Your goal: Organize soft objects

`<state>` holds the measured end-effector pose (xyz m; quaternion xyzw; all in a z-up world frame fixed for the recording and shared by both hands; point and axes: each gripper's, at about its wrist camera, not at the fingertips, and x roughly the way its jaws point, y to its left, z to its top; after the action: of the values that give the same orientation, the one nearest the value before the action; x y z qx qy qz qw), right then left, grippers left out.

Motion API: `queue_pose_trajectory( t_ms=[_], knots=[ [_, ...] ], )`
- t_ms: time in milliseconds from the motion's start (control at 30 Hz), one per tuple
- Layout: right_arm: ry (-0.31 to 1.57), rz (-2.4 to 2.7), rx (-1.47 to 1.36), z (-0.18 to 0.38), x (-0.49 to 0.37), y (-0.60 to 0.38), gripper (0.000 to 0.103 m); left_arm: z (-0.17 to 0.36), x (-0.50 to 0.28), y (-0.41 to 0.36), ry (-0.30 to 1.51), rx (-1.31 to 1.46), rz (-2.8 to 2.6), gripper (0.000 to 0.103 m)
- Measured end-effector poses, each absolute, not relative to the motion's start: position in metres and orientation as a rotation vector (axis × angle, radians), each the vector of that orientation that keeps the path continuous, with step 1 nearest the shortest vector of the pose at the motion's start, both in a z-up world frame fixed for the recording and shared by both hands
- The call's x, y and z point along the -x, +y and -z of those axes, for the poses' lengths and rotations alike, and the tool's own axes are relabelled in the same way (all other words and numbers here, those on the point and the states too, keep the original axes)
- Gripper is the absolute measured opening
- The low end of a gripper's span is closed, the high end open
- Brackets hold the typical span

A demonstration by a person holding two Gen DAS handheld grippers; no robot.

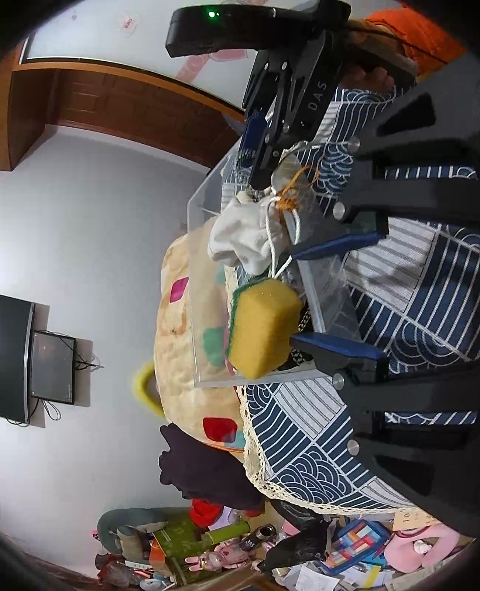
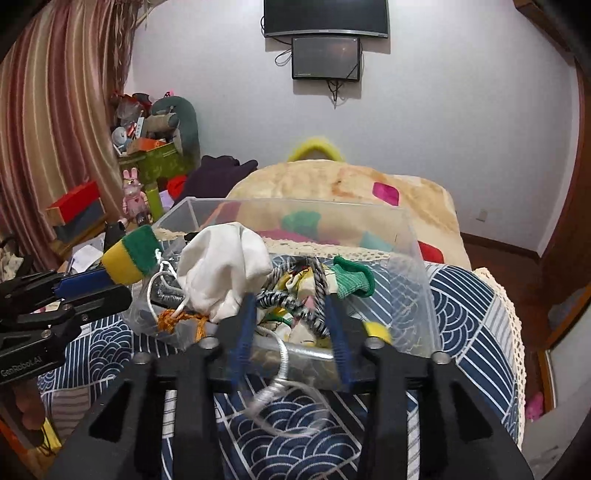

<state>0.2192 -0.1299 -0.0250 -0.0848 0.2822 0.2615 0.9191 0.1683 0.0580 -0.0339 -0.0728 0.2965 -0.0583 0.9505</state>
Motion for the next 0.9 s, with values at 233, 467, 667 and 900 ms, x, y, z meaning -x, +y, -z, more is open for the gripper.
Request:
queue_pose_trajectory(
  t_ms=[233,467,667,900],
  knots=[
    [0.558,-0.525,0.185,0.019,-0.210,-0.142,0.044,0.030,-0.154,0.056,0.596,0.137,0.120,0.048],
    [0.494,-0.527,0.148,0.001,-0.197,-0.157,0.044,0.007,-0.133,0.054,0.513,0.119,0.099,0.050],
    [0.403,-0.546,0.110,-0.022,-0.173,-0.169,0.044,-0.018,-0.110,0.050,0.415,0.103,0.077,0.058],
    [0.312,-0.563,0.082,-0.037,-0.148,-0.179,0.059,-0.034,-0.086,0.041,0.328,0.086,0.059,0.073]
  ],
)
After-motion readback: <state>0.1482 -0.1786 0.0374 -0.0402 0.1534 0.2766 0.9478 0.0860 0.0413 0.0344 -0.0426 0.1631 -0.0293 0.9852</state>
